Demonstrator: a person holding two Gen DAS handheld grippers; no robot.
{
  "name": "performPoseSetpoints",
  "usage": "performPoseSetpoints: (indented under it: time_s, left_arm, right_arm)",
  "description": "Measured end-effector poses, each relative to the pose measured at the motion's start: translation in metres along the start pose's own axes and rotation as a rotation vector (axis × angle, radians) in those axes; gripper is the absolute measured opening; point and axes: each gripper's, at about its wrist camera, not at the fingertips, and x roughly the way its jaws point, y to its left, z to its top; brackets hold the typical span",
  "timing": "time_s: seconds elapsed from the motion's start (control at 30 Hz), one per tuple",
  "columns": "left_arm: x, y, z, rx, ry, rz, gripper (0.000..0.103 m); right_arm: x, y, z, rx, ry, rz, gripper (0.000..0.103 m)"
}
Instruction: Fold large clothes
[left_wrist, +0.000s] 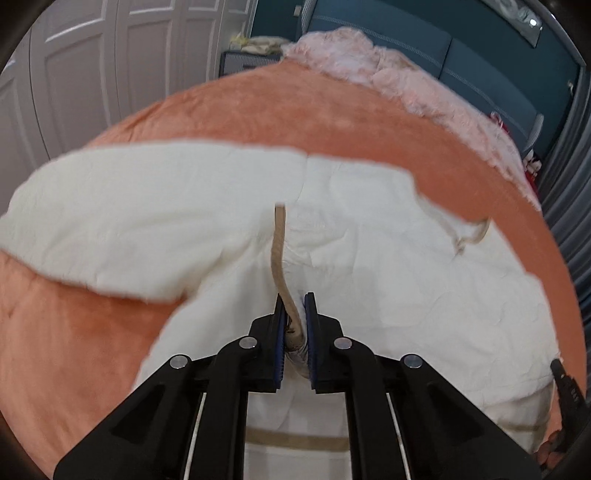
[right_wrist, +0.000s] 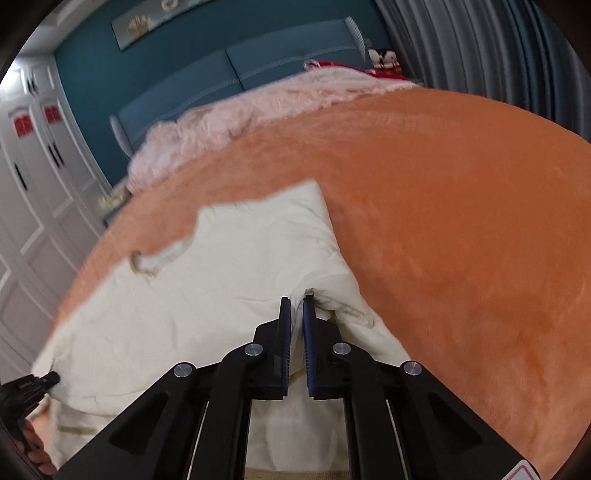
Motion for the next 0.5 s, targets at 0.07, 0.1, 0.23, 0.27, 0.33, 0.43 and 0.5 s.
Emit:
performPoseSetpoints:
  time_s: [0.07, 0.1, 0.23, 0.27, 0.33, 0.43, 0.5]
  left_arm:
    - [0.008, 0.002, -0.013, 0.015, 0.017, 0.016, 0.009]
    - [0.01, 0.003, -0.019, 0.025, 0.014, 0.023, 0.009]
    - [0.014, -0.003, -0.031, 0.064, -0.031, 0.057, 0.011]
    - [0.015, -0.005, -0.035, 0.076, -0.046, 0.068, 0.011]
    - [0.016, -0.009, -0.041, 0.1, -0.082, 0.094, 0.012]
    - [0.016, -0.011, -0.043, 0.115, -0.097, 0.108, 0.012]
    - [0.014, -0.008, -0.042, 0.102, -0.102, 0.092, 0.017]
  right_arm:
    - [0.006, -0.006, -0.002, 0.019, 0.027, -0.011, 0.006]
    - [0.008, -0.008, -0.002, 0.023, 0.034, -0.014, 0.006]
    - [0.017, -0.003, -0.009, -0.015, 0.061, -0.064, 0.006]
    - [0.018, -0.001, -0.011, -0.032, 0.062, -0.082, 0.006]
    - [0.02, 0.004, -0.013, -0.059, 0.06, -0.112, 0.006]
    - [0.017, 0.008, -0.014, -0.082, 0.043, -0.158, 0.007]
    - [-0.005, 0.017, -0.016, -0.082, -0.028, -0.235, 0.013]
